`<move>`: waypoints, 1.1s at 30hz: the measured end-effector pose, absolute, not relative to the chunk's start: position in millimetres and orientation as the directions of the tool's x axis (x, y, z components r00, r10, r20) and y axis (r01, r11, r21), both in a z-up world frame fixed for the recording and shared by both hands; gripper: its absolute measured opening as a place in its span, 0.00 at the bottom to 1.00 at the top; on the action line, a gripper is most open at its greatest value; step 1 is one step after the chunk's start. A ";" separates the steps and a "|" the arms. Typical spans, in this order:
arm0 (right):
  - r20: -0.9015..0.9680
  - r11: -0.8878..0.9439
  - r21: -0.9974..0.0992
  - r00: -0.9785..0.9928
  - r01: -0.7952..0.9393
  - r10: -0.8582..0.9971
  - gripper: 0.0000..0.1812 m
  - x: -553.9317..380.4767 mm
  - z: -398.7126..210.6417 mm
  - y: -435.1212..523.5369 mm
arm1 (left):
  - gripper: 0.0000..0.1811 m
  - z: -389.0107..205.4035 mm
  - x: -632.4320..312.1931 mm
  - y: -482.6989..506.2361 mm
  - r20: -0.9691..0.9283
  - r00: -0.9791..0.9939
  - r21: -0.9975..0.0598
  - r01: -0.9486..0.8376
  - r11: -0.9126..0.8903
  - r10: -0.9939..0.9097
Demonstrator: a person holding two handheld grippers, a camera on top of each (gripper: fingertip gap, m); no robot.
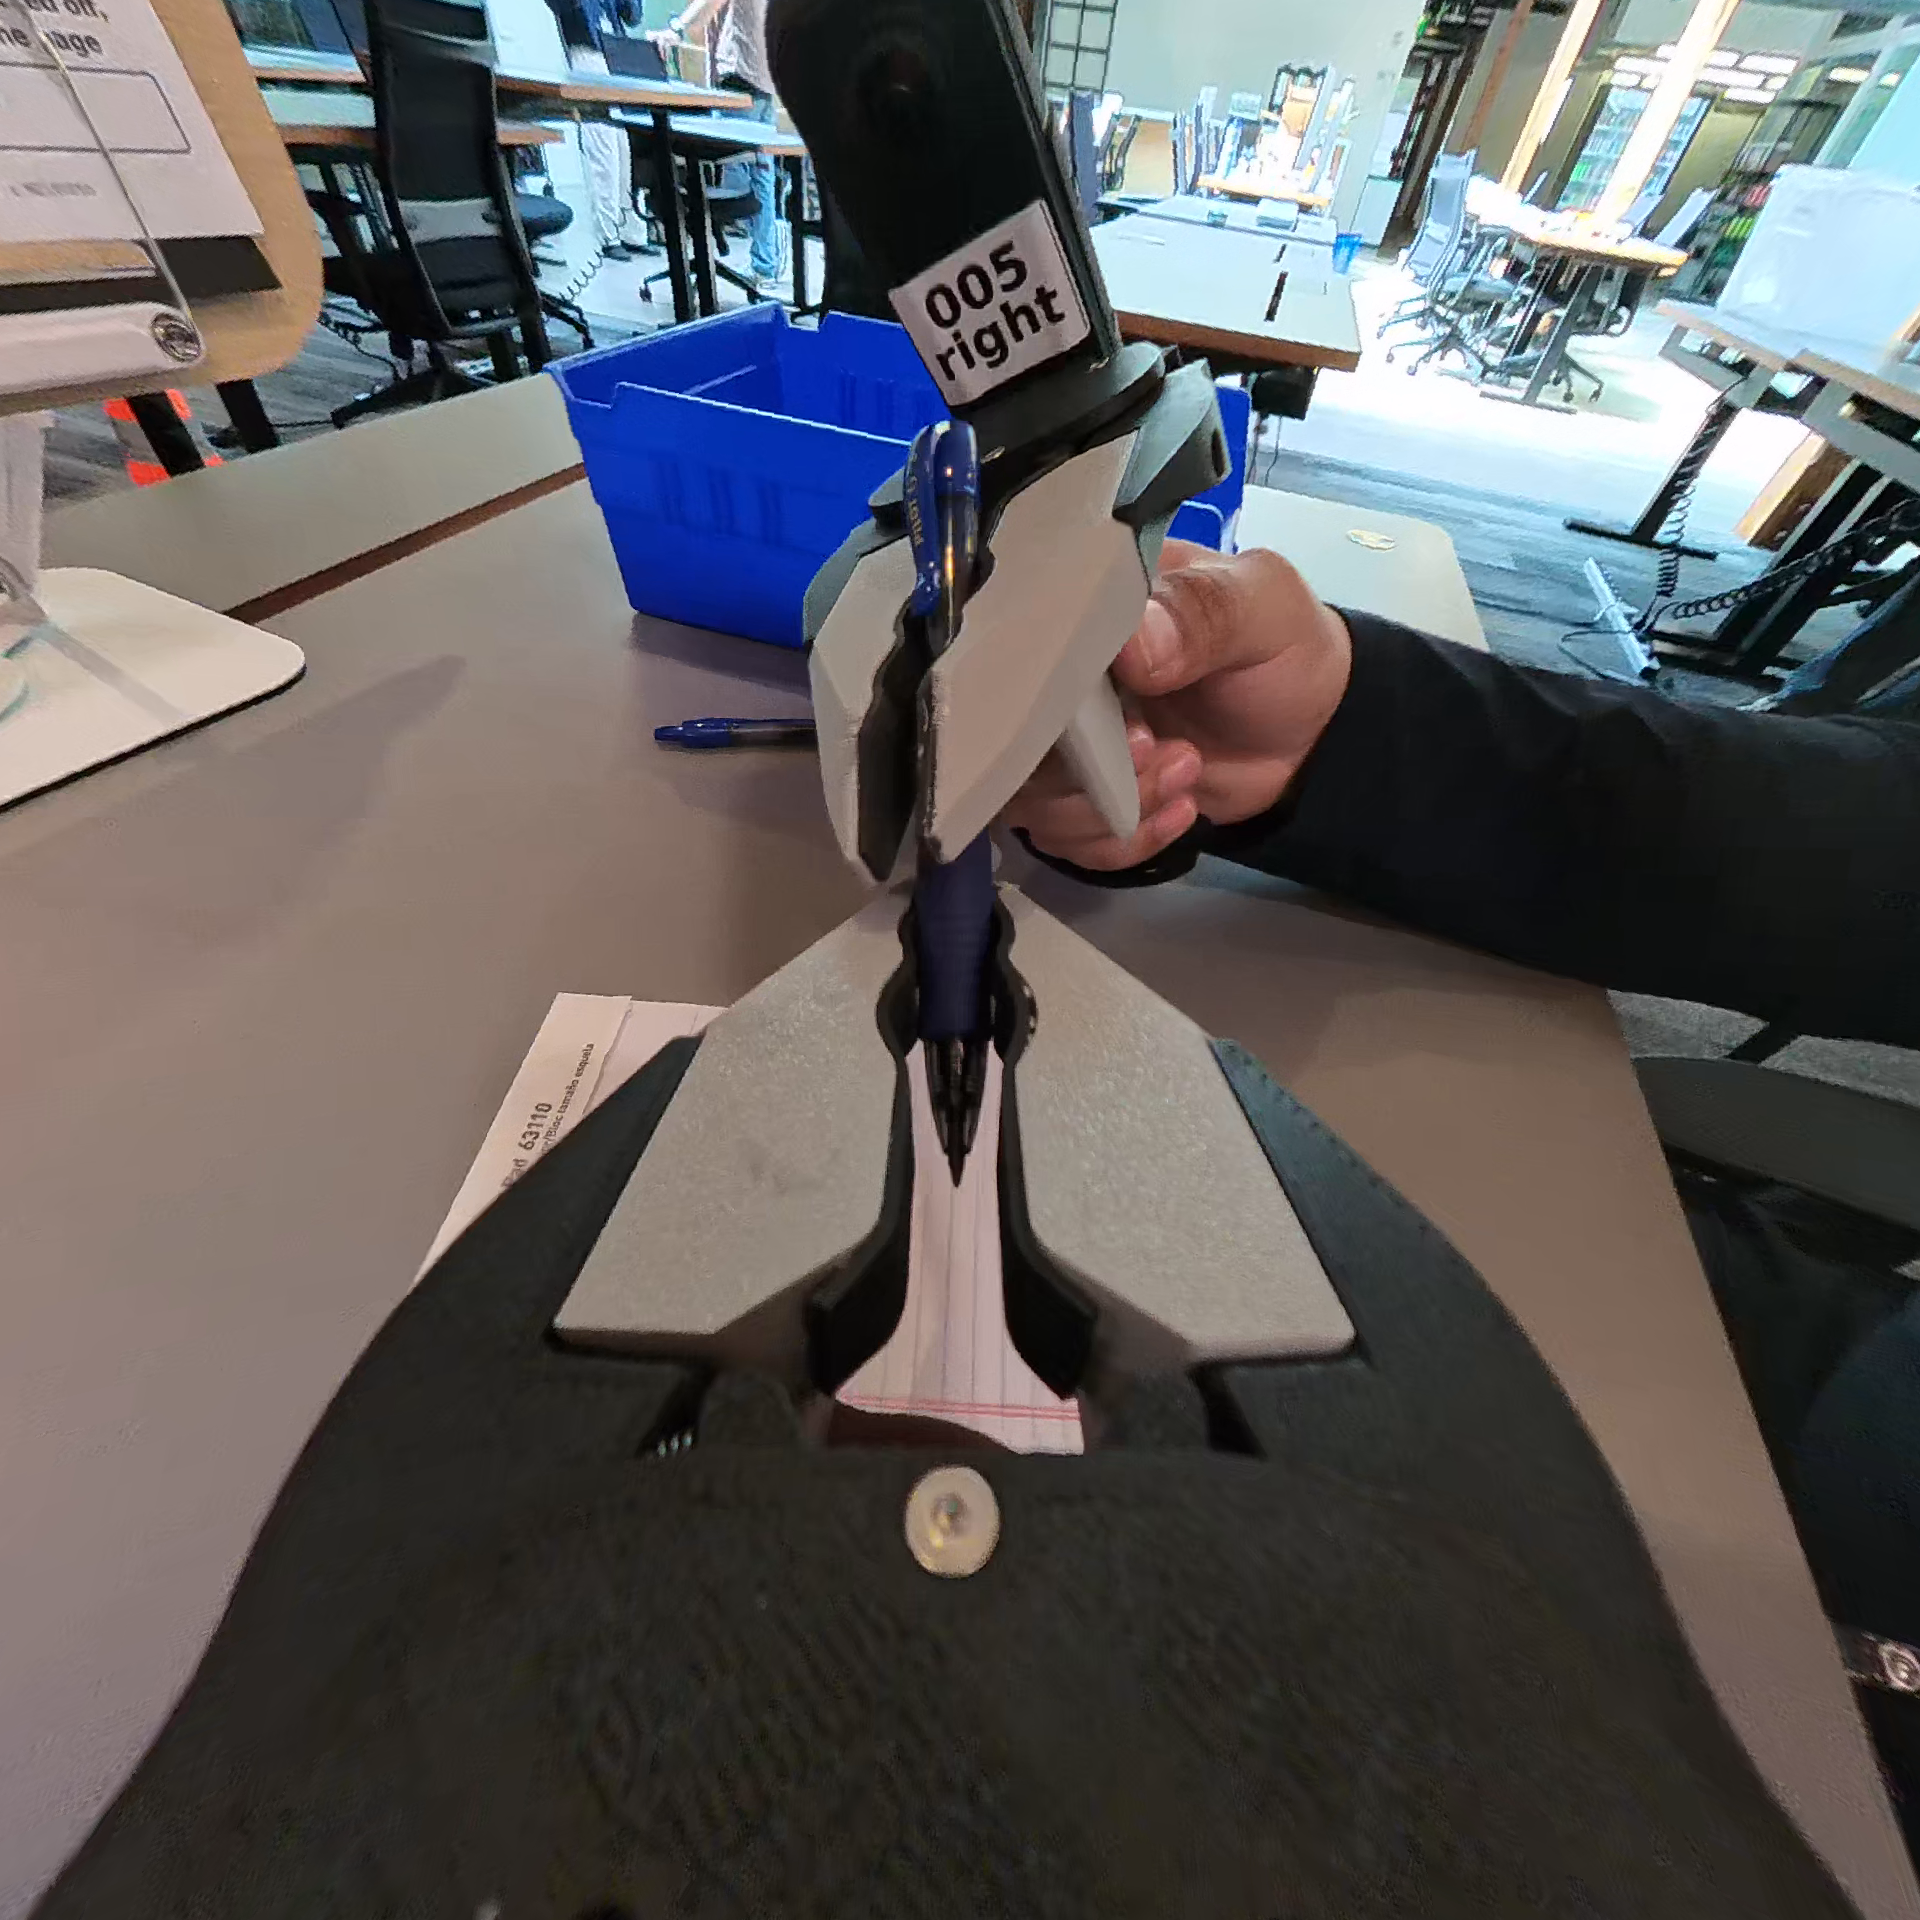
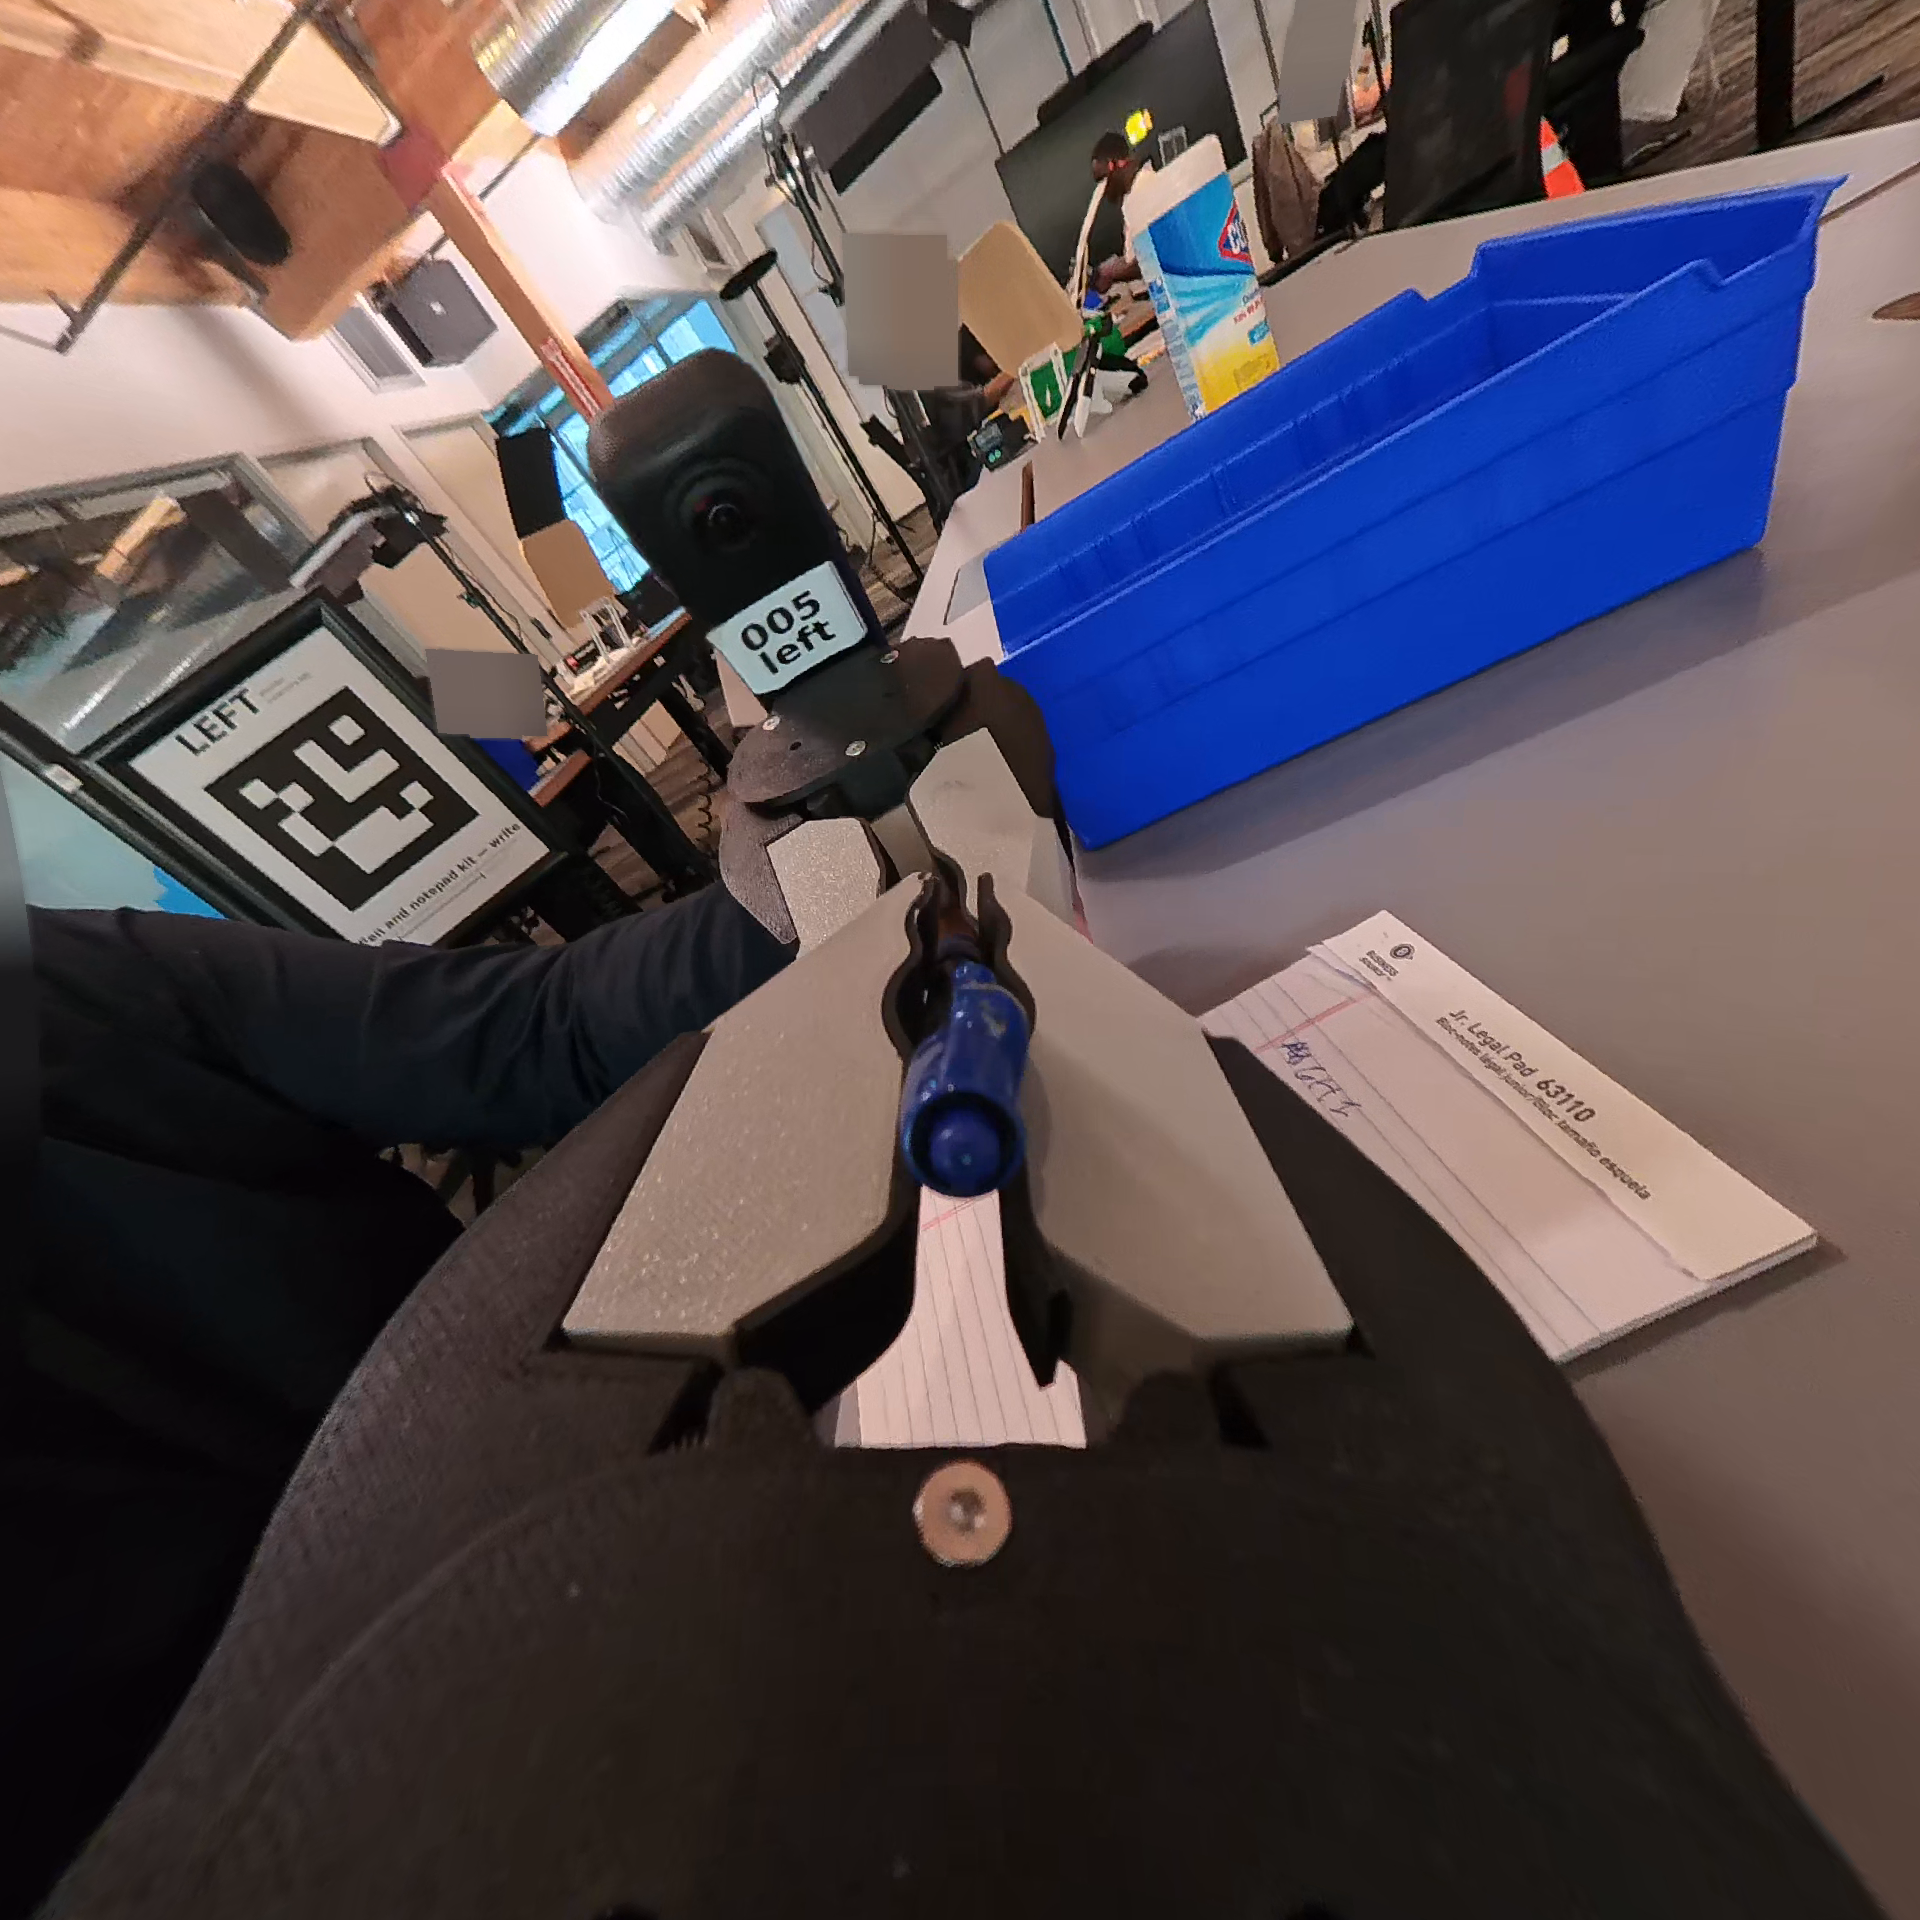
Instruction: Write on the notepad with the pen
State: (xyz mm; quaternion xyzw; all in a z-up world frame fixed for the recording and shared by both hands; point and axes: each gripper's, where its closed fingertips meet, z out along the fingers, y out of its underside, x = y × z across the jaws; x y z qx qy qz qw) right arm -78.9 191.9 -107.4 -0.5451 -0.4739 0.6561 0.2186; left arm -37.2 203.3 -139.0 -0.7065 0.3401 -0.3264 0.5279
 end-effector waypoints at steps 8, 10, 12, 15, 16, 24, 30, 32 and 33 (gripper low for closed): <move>-0.512 -0.475 -0.859 -0.319 0.192 0.797 0.02 -82.3 -102.3 191.7 | 0.03 -135.6 -40.9 202.2 0.123 0.549 -0.968 -0.119 -0.222 -0.827; -0.524 -0.487 -0.851 -0.320 0.193 0.789 0.02 -82.4 -103.4 192.7 | 0.03 -137.1 -40.6 202.7 0.129 0.551 -0.966 -0.119 -0.231 -0.824; -0.538 -0.501 -0.843 -0.322 0.195 0.779 0.02 -82.6 -103.9 193.2 | 0.03 -138.4 -41.1 203.5 0.134 0.554 -0.964 -0.120 -0.238 -0.821; -0.548 -0.505 -0.837 -0.333 0.212 0.768 0.05 -84.8 -105.7 189.2 | 0.03 -139.4 -41.0 202.9 0.140 0.550 -0.962 -0.122 -0.245 -0.823; -0.546 -0.501 -0.838 -0.328 0.216 0.771 0.05 -86.1 -107.0 188.6 | 0.03 -140.0 -41.0 203.0 0.140 0.551 -0.961 -0.125 -0.247 -0.823; -0.529 -0.489 -0.848 -0.294 0.204 0.796 0.02 -86.7 -108.4 193.9 | 0.04 -139.4 -41.2 207.7 0.134 0.577 -0.965 -0.109 -0.238 -0.805; -0.533 -0.529 -0.844 -0.257 0.089 0.806 0.02 -79.3 -95.2 213.5 | 0.08 -141.5 -50.6 216.2 0.170 0.617 -0.960 -0.072 -0.271 -0.769; -0.541 -0.548 -0.836 -0.216 0.030 0.813 0.02 -74.0 -91.6 227.4 | 0.10 -143.5 -53.4 218.8 0.181 0.627 -0.956 -0.068 -0.285 -0.757; -0.549 -0.561 -0.828 -0.200 -0.002 0.812 0.02 -70.7 -89.6 234.4 | 0.11 -144.3 -54.9 220.0 0.181 0.634 -0.955 -0.068 -0.288 -0.751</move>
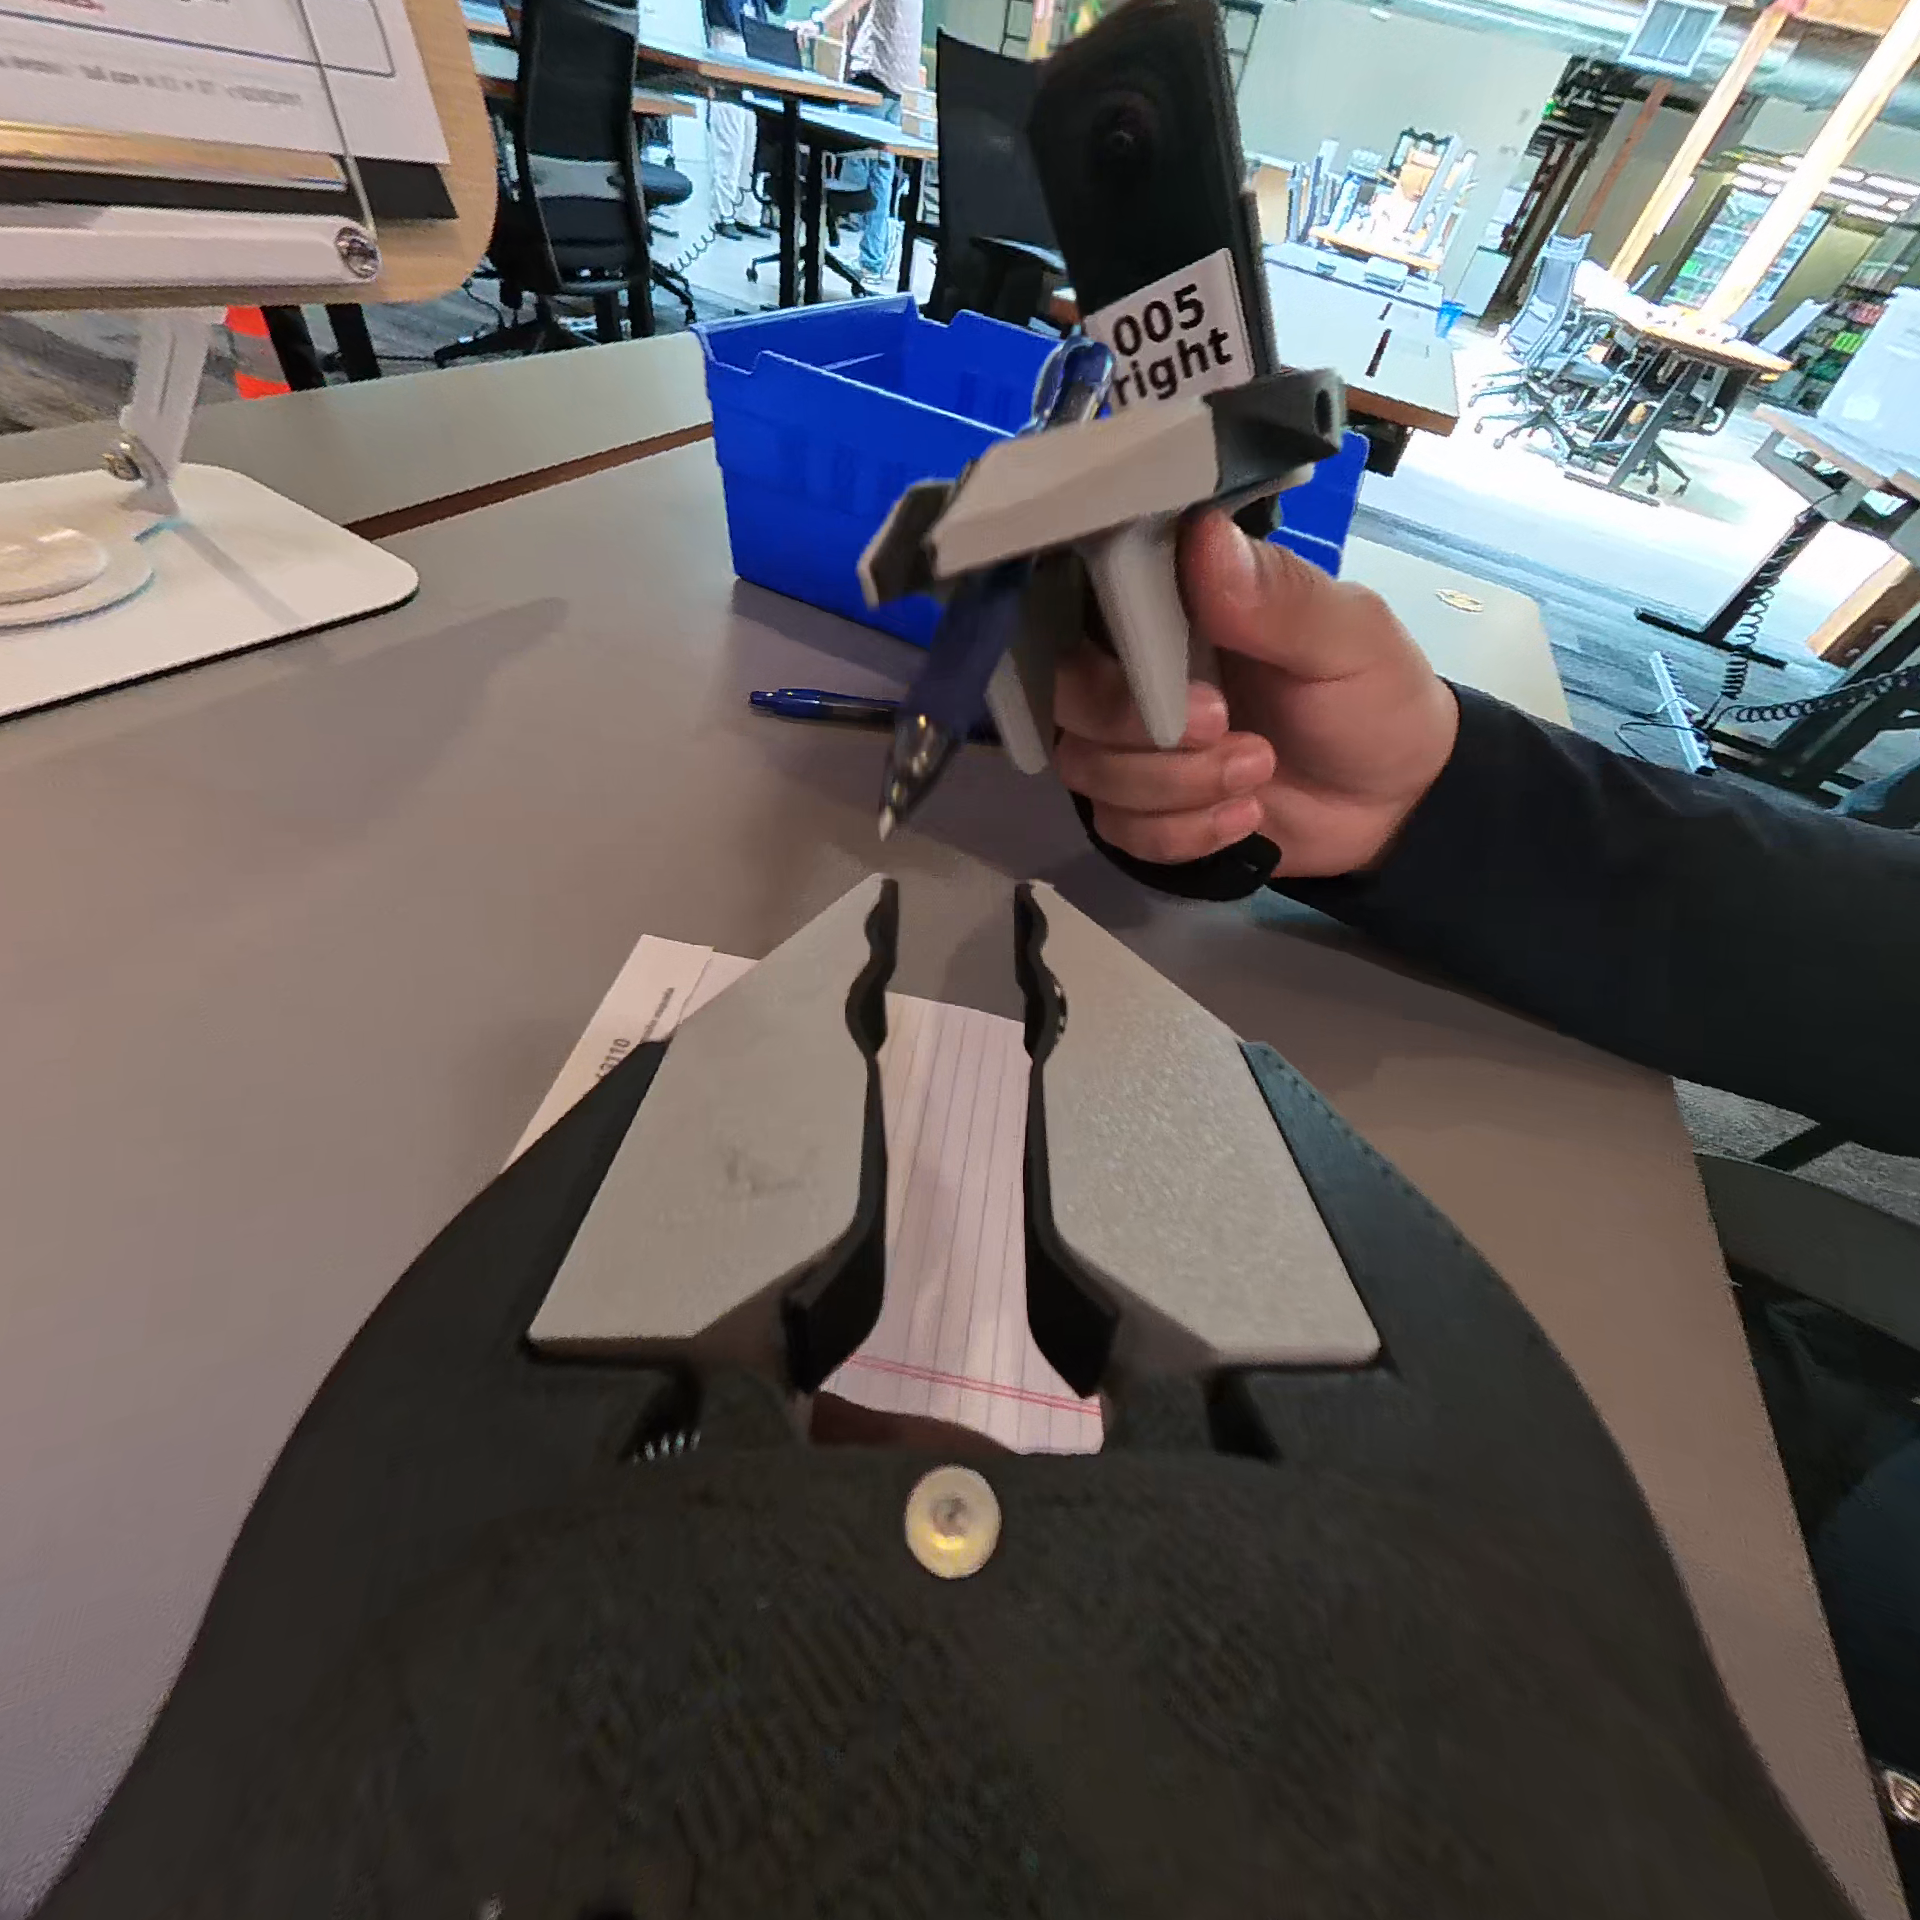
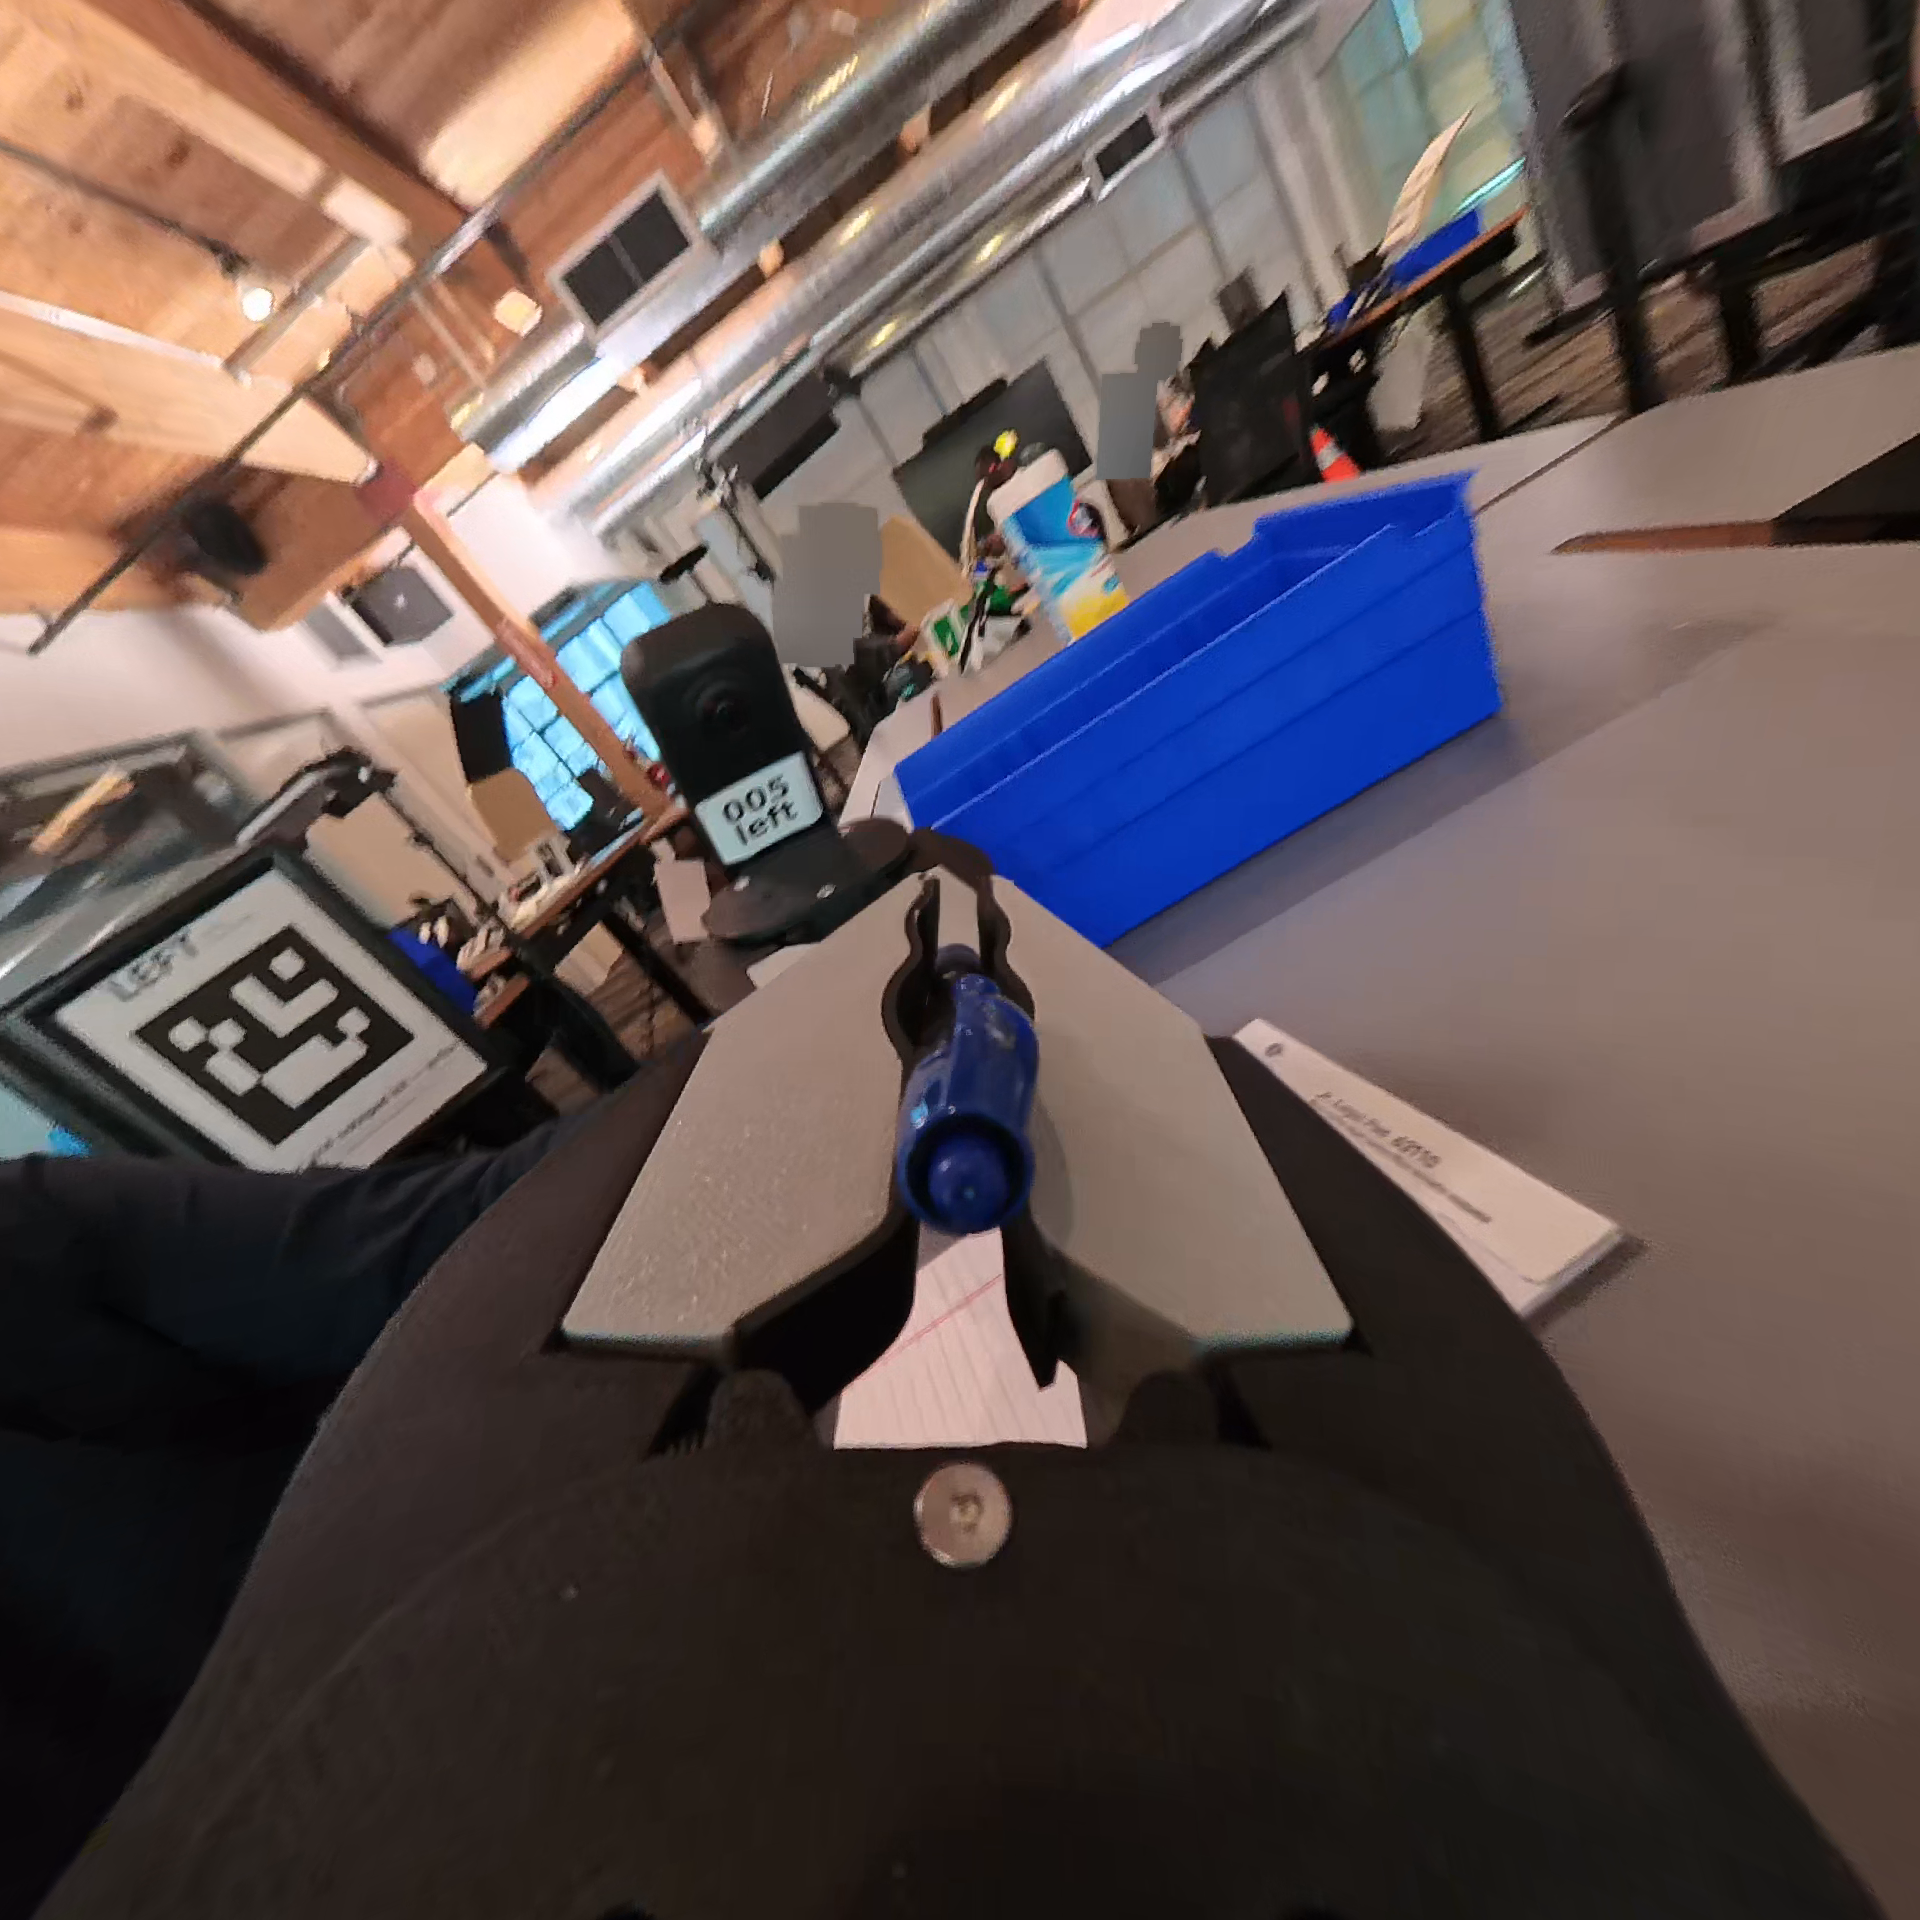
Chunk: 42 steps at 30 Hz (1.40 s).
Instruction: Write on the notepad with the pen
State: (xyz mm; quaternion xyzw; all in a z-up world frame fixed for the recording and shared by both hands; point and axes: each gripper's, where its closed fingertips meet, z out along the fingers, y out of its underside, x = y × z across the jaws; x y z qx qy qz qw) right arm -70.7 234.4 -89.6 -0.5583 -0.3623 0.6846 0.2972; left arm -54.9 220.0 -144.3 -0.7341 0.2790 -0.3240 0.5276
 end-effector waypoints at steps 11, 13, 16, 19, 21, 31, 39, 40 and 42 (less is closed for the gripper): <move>-0.551 -0.556 -0.821 -0.076 -0.133 0.831 0.02 -52.4 -86.5 267.1 | 0.11 -160.2 -91.3 246.8 0.222 0.786 -0.926 -0.014 -0.376 -0.577; -0.531 -0.535 -0.837 -0.061 -0.113 0.845 0.02 -55.2 -88.9 264.4 | 0.11 -165.3 -100.7 252.0 0.224 0.818 -0.918 -0.006 -0.397 -0.531; -0.503 -0.507 -0.859 -0.073 -0.069 0.861 0.02 -61.5 -92.0 254.7 | 0.10 -176.9 -114.8 258.1 0.186 0.869 -0.901 -0.035 -0.432 -0.458; -0.467 -0.469 -0.883 -0.083 -0.004 0.881 0.02 -70.1 -98.6 242.4 | 0.06 -193.9 -128.7 262.8 0.092 0.916 -0.873 -0.115 -0.475 -0.391; -0.442 -0.440 -0.897 -0.074 0.045 0.894 0.02 -76.8 -106.4 235.6 | 0.02 -201.8 -134.2 263.7 0.042 0.928 -0.850 -0.161 -0.501 -0.369; -0.390 -0.389 -0.919 -0.011 0.060 0.921 0.02 -89.7 -119.5 231.7 | 0.06 -202.6 -137.2 265.6 0.025 0.934 -0.848 -0.170 -0.503 -0.357; -0.352 -0.352 -0.935 0.012 0.049 0.936 0.02 -92.8 -120.8 229.6 | 0.07 -202.1 -136.7 265.6 0.022 0.933 -0.849 -0.172 -0.499 -0.360; -0.349 -0.350 -0.936 0.014 0.046 0.937 0.02 -92.8 -120.6 229.6 | 0.07 -202.2 -136.6 265.6 0.017 0.933 -0.849 -0.176 -0.498 -0.359; -0.349 -0.349 -0.936 0.019 0.041 0.937 0.02 -92.2 -120.2 230.4 | 0.07 -202.3 -136.2 265.6 0.009 0.933 -0.848 -0.184 -0.497 -0.361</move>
